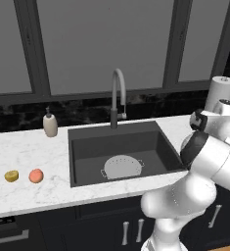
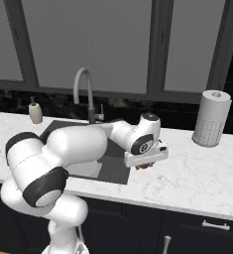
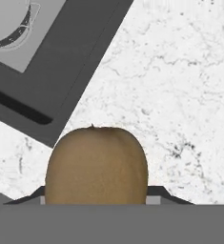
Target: Put the colander in the sink, put the kiwi, peach, kiwi in the colander, and turn on the sink faucet and pour water over the colander.
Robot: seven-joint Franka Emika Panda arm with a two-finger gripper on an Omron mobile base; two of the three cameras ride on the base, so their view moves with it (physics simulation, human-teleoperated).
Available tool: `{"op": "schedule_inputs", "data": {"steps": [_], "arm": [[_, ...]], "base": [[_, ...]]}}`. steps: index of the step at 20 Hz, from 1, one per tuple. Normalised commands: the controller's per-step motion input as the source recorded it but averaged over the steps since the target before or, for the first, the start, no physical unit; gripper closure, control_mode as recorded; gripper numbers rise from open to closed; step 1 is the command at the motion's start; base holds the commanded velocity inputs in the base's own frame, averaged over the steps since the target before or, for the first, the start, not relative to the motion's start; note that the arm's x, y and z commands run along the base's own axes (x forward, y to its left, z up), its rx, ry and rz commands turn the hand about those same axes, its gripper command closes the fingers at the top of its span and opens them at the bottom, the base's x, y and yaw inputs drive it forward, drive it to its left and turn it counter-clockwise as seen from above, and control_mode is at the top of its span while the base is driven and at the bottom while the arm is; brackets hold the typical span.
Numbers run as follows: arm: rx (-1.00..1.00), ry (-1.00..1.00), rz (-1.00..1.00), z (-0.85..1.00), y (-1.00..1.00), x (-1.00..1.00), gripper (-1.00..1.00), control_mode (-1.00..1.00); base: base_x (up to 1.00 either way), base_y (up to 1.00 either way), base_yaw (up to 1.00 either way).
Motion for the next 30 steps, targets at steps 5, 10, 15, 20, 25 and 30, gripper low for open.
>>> {"op": "schedule_inputs", "data": {"steps": [5,10,15,20,25,30], "arm": [[0.11,0.00,0.00,0.00,1.00,0.08,1.00,-1.00],[0.19,0.00,0.01,0.00,1.00,0.38,1.00,-1.00],[0.20,0.00,0.02,0.00,1.00,0.54,1.00,-1.00],[0.11,0.00,0.00,-0.26,1.00,0.51,1.00,-1.00],[0.01,0.02,0.00,-0.54,0.86,0.15,1.00,-1.00],[0.00,0.03,0.00,-0.66,0.51,0.30,1.00,-1.00]], "base": [[0.00,0.00,0.00],[0.00,0.00,0.00],[0.00,0.00,0.00],[0.00,0.00,0.00],[0.00,0.00,0.00],[0.00,0.00,0.00]]}}
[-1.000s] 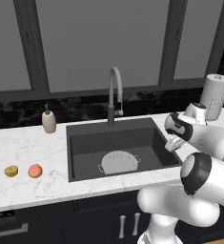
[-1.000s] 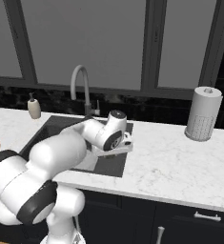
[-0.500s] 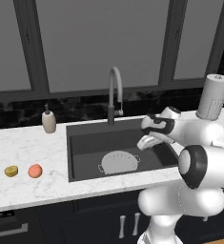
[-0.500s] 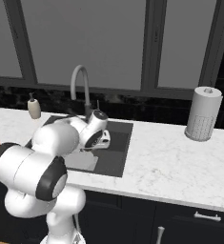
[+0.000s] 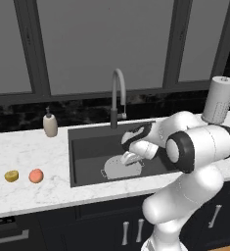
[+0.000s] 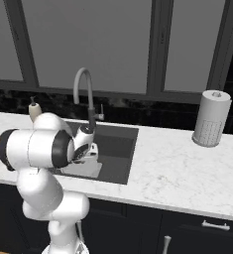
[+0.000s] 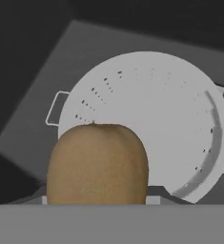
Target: Put the colander in the sink, put the kiwi, peach, kiwi in the colander, and turn on the sink faucet and pour water over the colander.
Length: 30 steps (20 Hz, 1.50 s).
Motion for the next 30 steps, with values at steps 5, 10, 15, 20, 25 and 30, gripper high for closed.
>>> {"op": "schedule_inputs", "data": {"steps": [5,10,15,20,25,30], "arm": [[0.00,0.00,0.00,-0.45,0.32,0.24,1.00,-1.00],[0.01,0.00,0.00,-0.36,0.19,0.17,1.00,-1.00],[0.01,0.00,0.00,-0.32,0.13,0.21,1.00,-1.00],[0.00,0.00,-0.01,-0.16,0.10,0.18,-1.00,-1.00],[0.00,0.00,-0.03,0.06,-0.03,0.04,-1.00,-1.00],[0.03,-0.05,-0.02,0.71,-0.11,0.00,-1.00,-1.00]], "base": [[0.00,0.00,0.00],[0.00,0.00,0.00],[0.00,0.00,0.00],[0.00,0.00,0.00],[0.00,0.00,0.00],[0.00,0.00,0.00]]}}
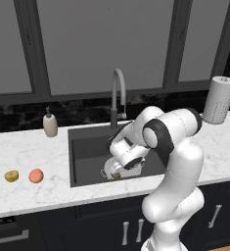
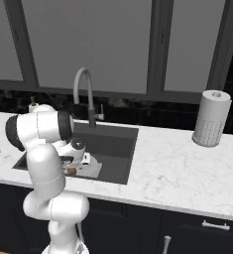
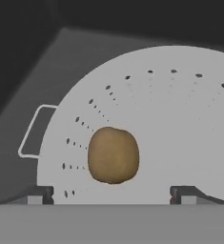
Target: Put the colander in the sink, put the kiwi, peach, kiwi in the colander, and turn on the sink faucet and pour water over the colander.
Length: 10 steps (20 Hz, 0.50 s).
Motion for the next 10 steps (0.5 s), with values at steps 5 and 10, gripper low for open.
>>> {"op": "schedule_inputs", "data": {"steps": [5,10], "arm": [[0.04,-0.14,-0.03,1.00,-0.23,-0.01,-1.00,-1.00],[0.02,-0.03,-0.01,1.00,-0.26,-0.18,-1.00,-1.00]], "base": [[0.00,0.00,0.00],[0.00,0.00,0.00]]}}
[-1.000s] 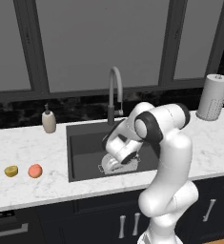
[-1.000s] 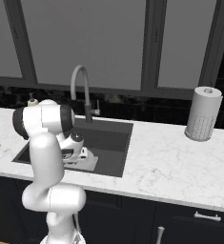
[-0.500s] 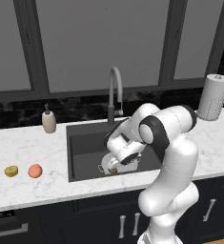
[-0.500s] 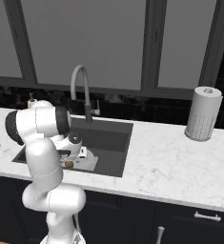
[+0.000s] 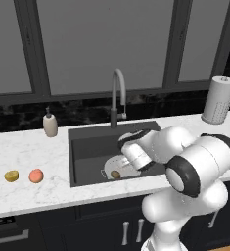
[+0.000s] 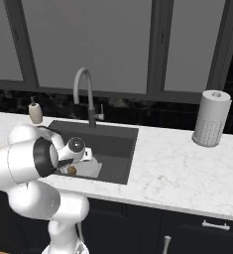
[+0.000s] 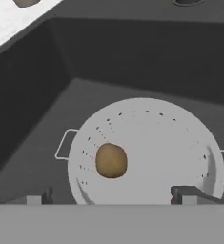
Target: Put the colander in the sink, put the kiwi, peach, kiwi in the colander, and turn on the sink faucet and pour water over the colander.
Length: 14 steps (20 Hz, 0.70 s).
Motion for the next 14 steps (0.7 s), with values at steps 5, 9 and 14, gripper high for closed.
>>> {"op": "schedule_inputs", "data": {"steps": [5,9,14], "arm": [[0.05,0.00,0.00,1.00,-0.01,-0.43,-1.00,-1.00],[0.03,0.06,0.00,1.00,0.27,-0.25,-1.00,-1.00],[0.00,0.19,0.00,0.99,0.69,-0.28,-1.00,-1.00]], "base": [[0.00,0.00,0.00],[0.00,0.00,0.00],[0.00,0.00,0.00]]}}
